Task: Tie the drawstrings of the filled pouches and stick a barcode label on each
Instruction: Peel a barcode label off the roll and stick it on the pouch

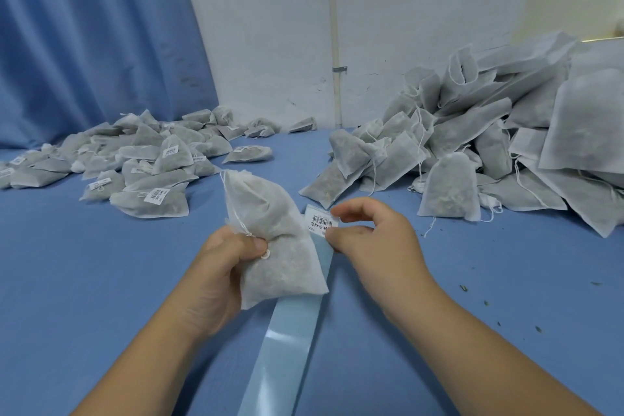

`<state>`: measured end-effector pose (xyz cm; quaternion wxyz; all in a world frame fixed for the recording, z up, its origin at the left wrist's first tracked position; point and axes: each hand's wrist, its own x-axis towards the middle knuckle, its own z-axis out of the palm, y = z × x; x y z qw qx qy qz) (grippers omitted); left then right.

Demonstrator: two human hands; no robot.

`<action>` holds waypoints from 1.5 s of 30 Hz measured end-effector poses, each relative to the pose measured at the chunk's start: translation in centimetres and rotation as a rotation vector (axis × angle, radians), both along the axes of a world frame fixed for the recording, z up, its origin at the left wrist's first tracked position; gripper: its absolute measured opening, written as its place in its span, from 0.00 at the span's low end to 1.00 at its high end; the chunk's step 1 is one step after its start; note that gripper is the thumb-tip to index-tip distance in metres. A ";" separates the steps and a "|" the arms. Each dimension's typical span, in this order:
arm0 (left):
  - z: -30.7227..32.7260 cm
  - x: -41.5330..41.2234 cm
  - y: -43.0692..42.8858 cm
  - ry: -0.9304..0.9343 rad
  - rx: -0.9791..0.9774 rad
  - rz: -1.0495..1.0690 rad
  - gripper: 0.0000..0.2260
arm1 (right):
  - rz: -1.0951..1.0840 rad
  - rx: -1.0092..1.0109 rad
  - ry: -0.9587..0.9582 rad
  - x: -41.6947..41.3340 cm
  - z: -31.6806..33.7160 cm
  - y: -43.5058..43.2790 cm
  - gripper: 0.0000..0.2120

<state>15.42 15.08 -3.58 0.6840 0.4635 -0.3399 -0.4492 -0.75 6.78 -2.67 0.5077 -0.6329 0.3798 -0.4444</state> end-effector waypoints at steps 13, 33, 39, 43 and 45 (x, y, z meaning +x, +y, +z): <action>-0.2 -0.1 -0.1 -0.262 -0.125 -0.123 0.18 | 0.309 -0.143 0.152 -0.7 0.5 0.5 0.05; -0.3 -0.2 -0.1 -0.337 -0.005 -0.084 0.20 | 0.308 -0.025 0.227 -0.8 0.9 0.6 0.04; -0.4 -0.2 -0.1 -0.331 -0.028 -0.097 0.12 | 0.326 0.112 0.108 -0.7 0.8 0.3 0.06; -0.4 -0.4 -0.2 -0.305 -0.035 -0.090 0.15 | 0.313 0.122 0.087 -0.7 0.8 0.2 0.05; -0.3 -0.3 -0.3 -0.282 -0.038 -0.085 0.17 | 0.303 0.137 0.068 -0.7 0.9 0.2 0.06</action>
